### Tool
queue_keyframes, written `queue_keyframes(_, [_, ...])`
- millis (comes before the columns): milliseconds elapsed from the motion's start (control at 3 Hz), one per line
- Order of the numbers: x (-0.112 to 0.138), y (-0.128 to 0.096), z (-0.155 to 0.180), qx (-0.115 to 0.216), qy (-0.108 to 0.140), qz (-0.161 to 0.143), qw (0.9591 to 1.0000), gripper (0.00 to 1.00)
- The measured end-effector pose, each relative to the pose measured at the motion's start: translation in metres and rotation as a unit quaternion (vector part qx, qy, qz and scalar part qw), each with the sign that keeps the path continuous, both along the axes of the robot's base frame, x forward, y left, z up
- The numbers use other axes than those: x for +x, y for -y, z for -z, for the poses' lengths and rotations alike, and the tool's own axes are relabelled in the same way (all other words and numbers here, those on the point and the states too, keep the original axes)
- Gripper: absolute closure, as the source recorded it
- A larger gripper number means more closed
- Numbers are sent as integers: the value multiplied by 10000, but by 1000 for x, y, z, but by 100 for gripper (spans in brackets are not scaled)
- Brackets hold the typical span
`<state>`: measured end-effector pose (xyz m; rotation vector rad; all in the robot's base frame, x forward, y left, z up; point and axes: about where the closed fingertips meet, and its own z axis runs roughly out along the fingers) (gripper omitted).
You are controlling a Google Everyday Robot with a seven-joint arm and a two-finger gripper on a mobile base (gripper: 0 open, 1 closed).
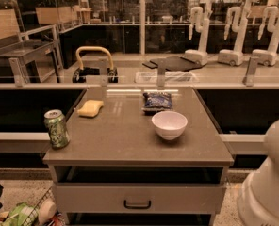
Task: Open middle drawer
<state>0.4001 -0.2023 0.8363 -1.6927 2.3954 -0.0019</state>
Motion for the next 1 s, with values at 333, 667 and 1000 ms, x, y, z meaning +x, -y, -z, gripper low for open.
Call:
queue_keyframes(333, [-13,-11,53,323,176,78,9993,0])
queue_keyframes(667, [-14,-22,81,425,480,44,9979,0])
queue_keyframes(1000, [-14,-22,81,424,474,42,9980,0])
